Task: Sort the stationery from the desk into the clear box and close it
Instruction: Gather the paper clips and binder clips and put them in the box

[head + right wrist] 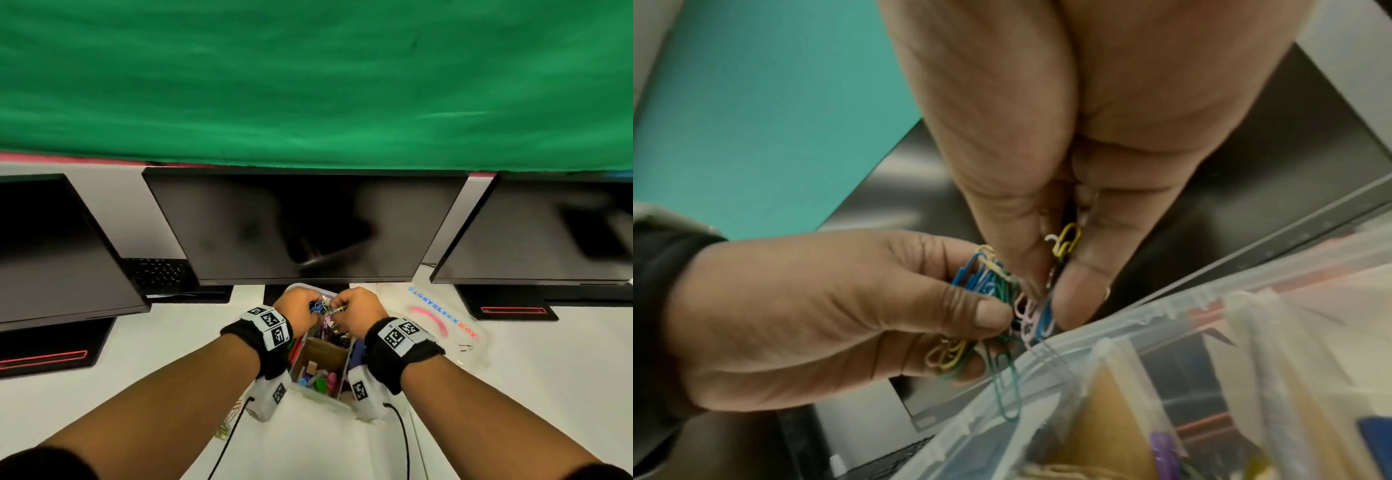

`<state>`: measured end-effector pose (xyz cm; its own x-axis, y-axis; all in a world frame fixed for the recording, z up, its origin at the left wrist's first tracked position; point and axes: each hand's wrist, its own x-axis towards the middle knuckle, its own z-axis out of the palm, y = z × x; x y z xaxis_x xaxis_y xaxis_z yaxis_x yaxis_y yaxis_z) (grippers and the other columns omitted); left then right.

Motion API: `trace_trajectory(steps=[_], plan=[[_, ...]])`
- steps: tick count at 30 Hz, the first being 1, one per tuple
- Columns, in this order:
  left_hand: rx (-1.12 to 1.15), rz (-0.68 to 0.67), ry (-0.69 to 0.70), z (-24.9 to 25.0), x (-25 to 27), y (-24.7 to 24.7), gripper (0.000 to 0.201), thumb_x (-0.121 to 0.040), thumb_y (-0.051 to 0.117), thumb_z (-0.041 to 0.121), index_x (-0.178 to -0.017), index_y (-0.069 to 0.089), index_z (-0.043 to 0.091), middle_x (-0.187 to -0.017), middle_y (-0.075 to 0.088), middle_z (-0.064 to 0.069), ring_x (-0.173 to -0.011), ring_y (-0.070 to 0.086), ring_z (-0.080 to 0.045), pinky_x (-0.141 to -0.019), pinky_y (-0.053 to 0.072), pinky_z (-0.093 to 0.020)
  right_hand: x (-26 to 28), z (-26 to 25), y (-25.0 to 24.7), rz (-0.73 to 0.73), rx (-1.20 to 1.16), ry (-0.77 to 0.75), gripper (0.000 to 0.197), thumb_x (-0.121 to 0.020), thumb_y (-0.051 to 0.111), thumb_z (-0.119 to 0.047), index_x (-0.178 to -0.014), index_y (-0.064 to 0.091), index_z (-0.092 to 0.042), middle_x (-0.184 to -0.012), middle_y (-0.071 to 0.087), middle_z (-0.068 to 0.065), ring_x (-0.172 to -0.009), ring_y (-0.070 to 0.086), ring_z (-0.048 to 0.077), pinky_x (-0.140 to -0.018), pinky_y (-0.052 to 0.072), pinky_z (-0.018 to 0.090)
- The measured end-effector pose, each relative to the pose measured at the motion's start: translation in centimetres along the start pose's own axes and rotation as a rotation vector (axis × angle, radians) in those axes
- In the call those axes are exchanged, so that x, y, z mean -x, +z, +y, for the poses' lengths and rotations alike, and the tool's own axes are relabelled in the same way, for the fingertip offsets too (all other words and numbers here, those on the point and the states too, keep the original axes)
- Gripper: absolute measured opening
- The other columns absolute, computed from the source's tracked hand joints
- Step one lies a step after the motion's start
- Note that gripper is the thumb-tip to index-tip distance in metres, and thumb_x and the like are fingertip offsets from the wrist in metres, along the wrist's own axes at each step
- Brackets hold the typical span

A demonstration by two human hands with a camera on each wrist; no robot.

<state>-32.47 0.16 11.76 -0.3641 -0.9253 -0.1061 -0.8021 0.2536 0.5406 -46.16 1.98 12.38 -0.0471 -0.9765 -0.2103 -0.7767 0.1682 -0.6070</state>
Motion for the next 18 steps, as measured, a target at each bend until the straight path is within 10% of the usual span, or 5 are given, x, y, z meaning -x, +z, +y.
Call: trace_trajectory(steps=[10, 18], plan=[[0.074, -0.098, -0.092, -0.1, -1.3, 2.0, 0.044, -0.090, 0.056, 0.013, -0.132, 0.050, 0.021, -0.128, 0.060, -0.004, -0.112, 0.060, -0.019, -0.095, 0.049, -0.028, -1.6, 2.7, 0.8, 0.014, -0.071, 0.061, 0.025, -0.087, 0.057, -0.001, -0.104, 0.071, -0.013, -0.107, 0.069, 0.009, -0.096, 0.066, 0.026, -0.091, 0.054, 0.036], [0.256, 0.022, -0.175, -3.4, 1.4, -0.4, 0.028, -0.088, 0.050, -0.001, -0.107, 0.065, 0.012, -0.104, 0.069, -0.005, -0.090, 0.063, -0.015, -0.087, 0.054, -0.030, -0.8, -0.4, 2.1, -0.012, -0.047, -0.035, 0.028, -0.086, 0.050, 0.000, -0.083, 0.072, -0.017, -0.099, 0.068, 0.003, -0.092, 0.064, 0.022, -0.085, 0.056, 0.038]])
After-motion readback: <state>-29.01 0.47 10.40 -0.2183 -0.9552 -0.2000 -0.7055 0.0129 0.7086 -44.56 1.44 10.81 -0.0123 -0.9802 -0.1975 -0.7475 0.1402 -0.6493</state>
